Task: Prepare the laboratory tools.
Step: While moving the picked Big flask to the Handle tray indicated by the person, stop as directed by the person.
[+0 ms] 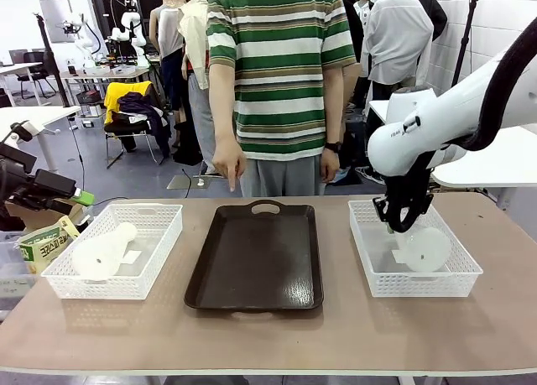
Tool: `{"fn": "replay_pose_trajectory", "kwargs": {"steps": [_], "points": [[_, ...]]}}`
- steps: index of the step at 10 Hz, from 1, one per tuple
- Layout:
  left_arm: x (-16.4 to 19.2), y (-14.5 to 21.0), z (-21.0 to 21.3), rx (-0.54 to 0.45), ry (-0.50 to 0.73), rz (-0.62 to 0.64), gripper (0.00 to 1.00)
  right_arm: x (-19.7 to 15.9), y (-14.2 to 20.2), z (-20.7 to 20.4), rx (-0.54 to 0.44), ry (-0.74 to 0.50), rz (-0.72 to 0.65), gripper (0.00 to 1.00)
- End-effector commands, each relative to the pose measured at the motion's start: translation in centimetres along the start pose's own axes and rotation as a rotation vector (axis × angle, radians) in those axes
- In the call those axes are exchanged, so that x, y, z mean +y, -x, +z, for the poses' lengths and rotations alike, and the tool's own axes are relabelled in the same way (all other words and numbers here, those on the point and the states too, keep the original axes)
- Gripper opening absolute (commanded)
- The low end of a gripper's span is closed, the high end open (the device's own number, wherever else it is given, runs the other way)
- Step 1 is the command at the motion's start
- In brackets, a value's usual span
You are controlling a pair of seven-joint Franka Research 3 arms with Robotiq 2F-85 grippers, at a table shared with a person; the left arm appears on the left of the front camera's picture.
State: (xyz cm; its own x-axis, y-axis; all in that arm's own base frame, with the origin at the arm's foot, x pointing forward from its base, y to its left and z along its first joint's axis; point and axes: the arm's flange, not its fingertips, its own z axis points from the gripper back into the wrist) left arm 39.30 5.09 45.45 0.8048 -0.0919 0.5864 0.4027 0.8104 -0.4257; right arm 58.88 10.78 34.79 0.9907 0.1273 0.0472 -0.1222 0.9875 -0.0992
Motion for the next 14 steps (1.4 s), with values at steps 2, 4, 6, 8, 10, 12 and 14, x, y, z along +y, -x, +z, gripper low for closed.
{"fn": "replay_pose_trajectory", "kwargs": {"steps": [2,4,6,8,10,12,14], "points": [[0.3,0.1,-0.1,-0.013,0.021,-0.015,1.0,-1.0,0.7,8.8,-0.065,0.044,-0.061,0.0],[0.3,0.1,-0.1,-0.013,0.021,-0.015,1.0,0.3,0.7,14.5,-0.111,0.001,-0.032,0.0],[0.3,0.1,-0.1,-0.013,0.021,-0.015,1.0,4.5,0.6,19.7,-0.179,-0.011,0.035,0.0],[0.3,0.1,-0.1,-0.013,0.021,-0.015,1.0,11.3,-0.2,22.8,-0.205,-0.024,0.135,0.0],[0.3,0.1,-0.1,-0.013,0.021,-0.015,1.0,18.1,-1.4,23.0,-0.203,-0.044,0.21,0.0],[0.3,0.1,-0.1,-0.013,0.021,-0.015,1.0,24.2,-3.3,20.6,-0.16,-0.061,0.27,0.0],[0.3,0.1,-0.1,-0.013,0.021,-0.015,1.0,28.1,-4.7,17.4,-0.104,-0.069,0.3,0.0]]}}
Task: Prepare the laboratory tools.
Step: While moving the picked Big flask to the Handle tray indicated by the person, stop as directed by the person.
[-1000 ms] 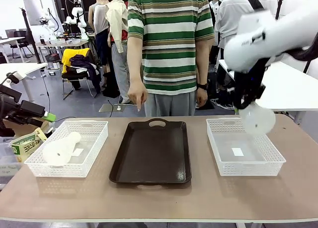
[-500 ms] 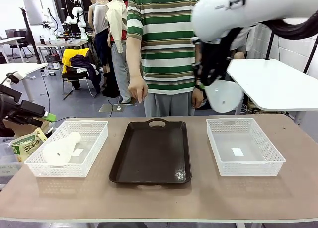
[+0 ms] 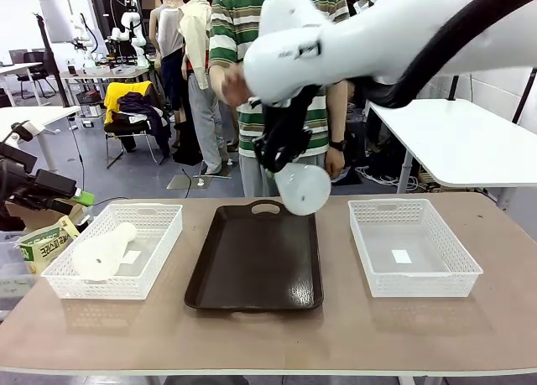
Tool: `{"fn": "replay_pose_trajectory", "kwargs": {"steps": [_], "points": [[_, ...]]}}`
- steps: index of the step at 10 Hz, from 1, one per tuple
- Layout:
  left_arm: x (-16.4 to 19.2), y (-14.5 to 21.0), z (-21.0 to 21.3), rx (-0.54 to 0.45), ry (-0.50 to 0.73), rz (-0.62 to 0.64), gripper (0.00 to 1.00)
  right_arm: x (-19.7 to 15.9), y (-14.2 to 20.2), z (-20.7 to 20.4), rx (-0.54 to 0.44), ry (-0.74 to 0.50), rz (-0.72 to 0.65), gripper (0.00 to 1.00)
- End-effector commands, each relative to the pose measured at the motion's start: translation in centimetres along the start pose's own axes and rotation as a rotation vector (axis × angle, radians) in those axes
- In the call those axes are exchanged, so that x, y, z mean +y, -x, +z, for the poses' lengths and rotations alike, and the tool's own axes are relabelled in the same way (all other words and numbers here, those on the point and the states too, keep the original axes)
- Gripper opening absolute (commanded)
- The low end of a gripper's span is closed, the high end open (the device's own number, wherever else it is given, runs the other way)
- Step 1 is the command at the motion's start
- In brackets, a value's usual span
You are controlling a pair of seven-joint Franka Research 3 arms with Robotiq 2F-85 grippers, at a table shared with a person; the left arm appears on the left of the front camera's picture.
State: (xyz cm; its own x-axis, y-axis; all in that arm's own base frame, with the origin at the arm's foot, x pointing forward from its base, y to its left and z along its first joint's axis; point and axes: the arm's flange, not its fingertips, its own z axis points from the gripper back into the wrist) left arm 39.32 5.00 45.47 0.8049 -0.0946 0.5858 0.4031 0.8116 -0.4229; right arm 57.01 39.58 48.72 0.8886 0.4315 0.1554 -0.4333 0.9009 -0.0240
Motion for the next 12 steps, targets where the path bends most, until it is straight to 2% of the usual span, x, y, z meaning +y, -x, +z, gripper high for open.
{"fn": "replay_pose_trajectory", "kwargs": {"steps": [1,4,12], "points": [[0.4,0.1,-0.1,-0.015,0.024,-0.013,1.0,1.2,-3.2,-1.3,0.047,0.018,-0.003,0.0],[0.4,0.1,-0.1,-0.015,0.024,-0.013,1.0,3.4,-4.0,-4.8,0.09,0.016,0.009,0.0],[0.4,0.1,-0.1,-0.015,0.024,-0.013,1.0,3.4,-2.8,-6.1,0.087,-0.017,0.025,0.0]]}}
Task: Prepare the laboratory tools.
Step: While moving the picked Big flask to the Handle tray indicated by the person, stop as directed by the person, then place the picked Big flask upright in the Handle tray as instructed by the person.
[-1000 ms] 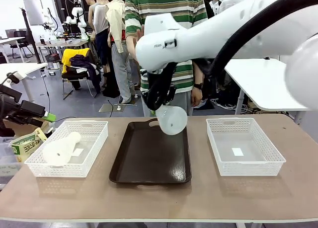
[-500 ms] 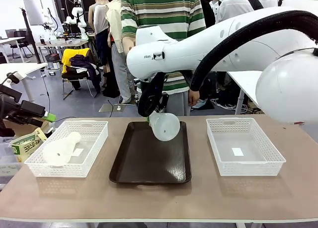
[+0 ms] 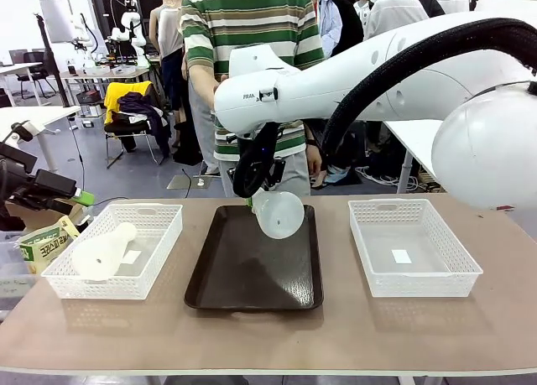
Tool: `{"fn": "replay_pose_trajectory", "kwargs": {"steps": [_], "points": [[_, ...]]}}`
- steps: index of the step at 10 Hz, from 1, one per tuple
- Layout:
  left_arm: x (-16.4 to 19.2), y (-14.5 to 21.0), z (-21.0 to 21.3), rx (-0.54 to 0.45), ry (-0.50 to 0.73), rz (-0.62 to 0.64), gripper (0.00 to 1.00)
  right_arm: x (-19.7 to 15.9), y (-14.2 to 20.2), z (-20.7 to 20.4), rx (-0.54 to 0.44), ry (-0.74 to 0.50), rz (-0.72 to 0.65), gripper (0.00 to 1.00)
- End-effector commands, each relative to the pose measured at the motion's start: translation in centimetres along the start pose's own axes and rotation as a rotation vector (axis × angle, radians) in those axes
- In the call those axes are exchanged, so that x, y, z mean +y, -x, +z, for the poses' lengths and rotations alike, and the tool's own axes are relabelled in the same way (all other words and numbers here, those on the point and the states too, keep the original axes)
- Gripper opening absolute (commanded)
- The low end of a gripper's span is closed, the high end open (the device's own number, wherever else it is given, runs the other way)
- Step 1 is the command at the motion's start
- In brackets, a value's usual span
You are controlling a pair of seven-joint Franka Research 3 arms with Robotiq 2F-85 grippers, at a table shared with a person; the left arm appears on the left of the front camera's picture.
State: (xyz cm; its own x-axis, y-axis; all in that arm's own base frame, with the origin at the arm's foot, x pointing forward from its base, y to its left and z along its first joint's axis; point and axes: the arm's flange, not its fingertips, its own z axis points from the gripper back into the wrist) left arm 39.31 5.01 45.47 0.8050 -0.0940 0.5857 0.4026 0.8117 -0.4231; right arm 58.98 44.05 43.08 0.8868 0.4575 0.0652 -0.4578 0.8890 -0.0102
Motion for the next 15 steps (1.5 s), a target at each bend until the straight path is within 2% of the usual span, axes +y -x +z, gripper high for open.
{"fn": "replay_pose_trajectory", "kwargs": {"steps": [1,15], "points": [[0.38,0.13,-0.06,-0.015,0.024,-0.014,1.0,0.07,0.0,0.01,-0.004,-0.001,0.0,0.0],[0.38,0.13,-0.06,-0.015,0.024,-0.014,1.0,0.07,0.0,0.01,-0.004,-0.001,0.0,0.0]]}}
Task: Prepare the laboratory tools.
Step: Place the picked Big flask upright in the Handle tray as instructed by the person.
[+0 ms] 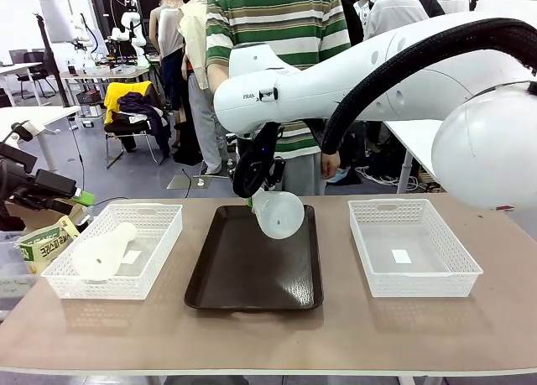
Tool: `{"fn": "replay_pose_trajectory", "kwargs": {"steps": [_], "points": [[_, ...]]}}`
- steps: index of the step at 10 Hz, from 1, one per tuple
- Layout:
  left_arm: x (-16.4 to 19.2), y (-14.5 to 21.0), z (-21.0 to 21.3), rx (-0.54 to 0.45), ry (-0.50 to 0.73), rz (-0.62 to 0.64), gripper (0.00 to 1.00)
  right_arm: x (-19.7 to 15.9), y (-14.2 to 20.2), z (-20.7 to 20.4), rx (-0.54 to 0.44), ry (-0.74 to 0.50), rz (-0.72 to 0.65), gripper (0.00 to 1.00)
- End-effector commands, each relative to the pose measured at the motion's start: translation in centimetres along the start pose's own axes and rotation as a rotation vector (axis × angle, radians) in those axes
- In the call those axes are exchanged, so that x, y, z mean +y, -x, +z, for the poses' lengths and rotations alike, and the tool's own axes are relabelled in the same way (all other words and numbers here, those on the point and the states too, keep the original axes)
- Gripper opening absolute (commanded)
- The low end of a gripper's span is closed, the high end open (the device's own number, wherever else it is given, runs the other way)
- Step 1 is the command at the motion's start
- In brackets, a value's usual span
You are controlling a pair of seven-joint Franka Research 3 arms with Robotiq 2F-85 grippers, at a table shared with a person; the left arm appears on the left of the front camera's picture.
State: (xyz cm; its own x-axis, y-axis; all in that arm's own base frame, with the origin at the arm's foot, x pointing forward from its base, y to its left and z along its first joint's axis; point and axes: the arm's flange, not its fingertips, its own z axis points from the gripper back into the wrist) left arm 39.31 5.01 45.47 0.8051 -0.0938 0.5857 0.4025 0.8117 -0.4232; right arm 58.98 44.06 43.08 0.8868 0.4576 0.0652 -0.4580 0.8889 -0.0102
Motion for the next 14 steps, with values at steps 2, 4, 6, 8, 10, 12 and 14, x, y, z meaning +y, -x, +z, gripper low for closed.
{"fn": "replay_pose_trajectory", "kwargs": {"steps": [2,4,6,8,10,12,14], "points": [[0.38,0.13,-0.06,-0.014,0.024,-0.014,1.0,0.06,0.0,0.01,-0.004,-0.001,0.0,0.0],[0.38,0.13,-0.06,-0.014,0.024,-0.014,1.0,0.06,0.0,0.01,-0.004,-0.001,0.0,0.0],[0.38,0.13,-0.06,-0.014,0.024,-0.014,1.0,0.06,0.0,0.01,-0.004,-0.001,0.0,0.0],[0.38,0.13,-0.06,-0.014,0.024,-0.014,1.0,0.06,0.0,0.01,-0.004,-0.001,0.0,0.0],[0.38,0.13,-0.06,-0.014,0.024,-0.014,1.0,0.06,0.0,0.01,-0.004,-0.001,0.0,0.0],[0.38,0.13,-0.06,-0.014,0.024,-0.014,1.0,0.06,0.0,0.01,-0.004,-0.001,0.0,0.0],[0.38,0.13,-0.06,-0.014,0.024,-0.014,1.0,0.06,0.0,0.01,-0.004,-0.001,0.0,0.0]]}}
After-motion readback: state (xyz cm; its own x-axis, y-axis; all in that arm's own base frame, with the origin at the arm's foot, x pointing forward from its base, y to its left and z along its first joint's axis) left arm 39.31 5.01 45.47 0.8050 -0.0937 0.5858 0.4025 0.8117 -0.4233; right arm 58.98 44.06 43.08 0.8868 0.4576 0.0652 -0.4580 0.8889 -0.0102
